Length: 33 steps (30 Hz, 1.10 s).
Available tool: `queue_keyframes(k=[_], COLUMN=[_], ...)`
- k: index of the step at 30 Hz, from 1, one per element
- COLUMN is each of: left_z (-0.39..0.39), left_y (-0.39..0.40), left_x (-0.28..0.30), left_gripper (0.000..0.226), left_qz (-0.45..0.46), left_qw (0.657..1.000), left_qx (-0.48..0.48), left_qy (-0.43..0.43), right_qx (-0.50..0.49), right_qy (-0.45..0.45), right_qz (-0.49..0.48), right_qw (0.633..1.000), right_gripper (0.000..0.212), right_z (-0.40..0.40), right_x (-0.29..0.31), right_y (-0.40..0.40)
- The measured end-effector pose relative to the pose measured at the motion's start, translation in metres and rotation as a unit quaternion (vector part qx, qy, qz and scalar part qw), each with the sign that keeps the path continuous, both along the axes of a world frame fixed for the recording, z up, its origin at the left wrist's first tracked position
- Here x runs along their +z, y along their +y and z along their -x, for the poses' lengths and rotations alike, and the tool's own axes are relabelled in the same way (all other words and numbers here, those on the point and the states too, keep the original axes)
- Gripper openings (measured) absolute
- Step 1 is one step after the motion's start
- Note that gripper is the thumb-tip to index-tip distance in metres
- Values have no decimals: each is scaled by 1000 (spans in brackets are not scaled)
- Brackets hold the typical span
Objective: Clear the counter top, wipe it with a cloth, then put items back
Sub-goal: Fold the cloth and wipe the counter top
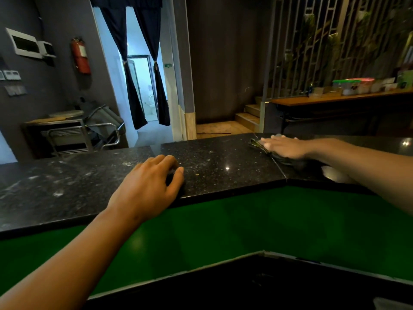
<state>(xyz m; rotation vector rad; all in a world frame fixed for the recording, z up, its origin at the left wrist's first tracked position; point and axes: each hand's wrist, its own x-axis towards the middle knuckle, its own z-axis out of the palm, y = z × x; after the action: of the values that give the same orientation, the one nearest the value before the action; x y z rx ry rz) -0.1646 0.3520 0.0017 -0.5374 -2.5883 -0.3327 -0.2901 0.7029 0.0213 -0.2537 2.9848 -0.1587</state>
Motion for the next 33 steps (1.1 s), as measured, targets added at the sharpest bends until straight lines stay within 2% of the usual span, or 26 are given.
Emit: queue_keyframes(k=[1, 3, 6, 9, 11, 14, 16, 19, 20, 22, 26, 30, 31, 33], left_z=[-1, -3, -7, -11, -14, -13, -12, -13, -14, -13, -11, -10, -9, -9], left_y=[-1, -2, -6, -26, -40, -40, -36, -35, -35, -37, -40, -41, -40, -38], left_x=[0, -1, 2, 1, -5, -10, -10, -8, -8, -7, -9, -12, -12, -11], left_gripper=[39, 41, 40, 49, 56, 65, 69, 73, 72, 70, 60, 57, 57, 58], left_qz=[5, 14, 20, 20, 3, 14, 25, 37, 43, 51, 30, 14, 14, 15], left_qw=[1000, 1000, 1000, 999, 999, 999, 999, 998, 998, 998, 999, 999, 999, 999], left_qx=[1, 5, 11, 20, 31, 30, 33, 41, 41, 34, 31, 43, 44, 49], left_qy=[5, 14, -9, -42, -30, -10, -12, -5, -2, -3, -11, -17, -13, -3], right_qx=[-20, 20, 203, 305, 272, 121, 42, -12, -40, -60, 133, 349, 378, 330], right_qy=[1, 18, 13, 4, -12, -2, -8, 5, 12, 35, 12, 20, 23, 26], right_qz=[-4, -6, 7, 6, 27, 17, 18, 2, -1, -17, 7, 27, 44, 81], right_qw=[1000, 1000, 979, 952, 962, 993, 999, 1000, 999, 997, 991, 936, 925, 940], right_gripper=[62, 58, 54, 58, 58, 61, 62, 96, 91, 67, 57, 61, 62, 61], right_z=[-3, -16, -61, -99, -103, -75, -44, 5, 20, 42, 33, -36, -50, -58], right_x=[2, 4, 5, -2, -1, 1, 4, 8, 8, 7, 2, -10, -11, -11], right_y=[-13, -54, -127, -115, -76, -35, -35, -46, -54, -81, -145, -127, -108, -72])
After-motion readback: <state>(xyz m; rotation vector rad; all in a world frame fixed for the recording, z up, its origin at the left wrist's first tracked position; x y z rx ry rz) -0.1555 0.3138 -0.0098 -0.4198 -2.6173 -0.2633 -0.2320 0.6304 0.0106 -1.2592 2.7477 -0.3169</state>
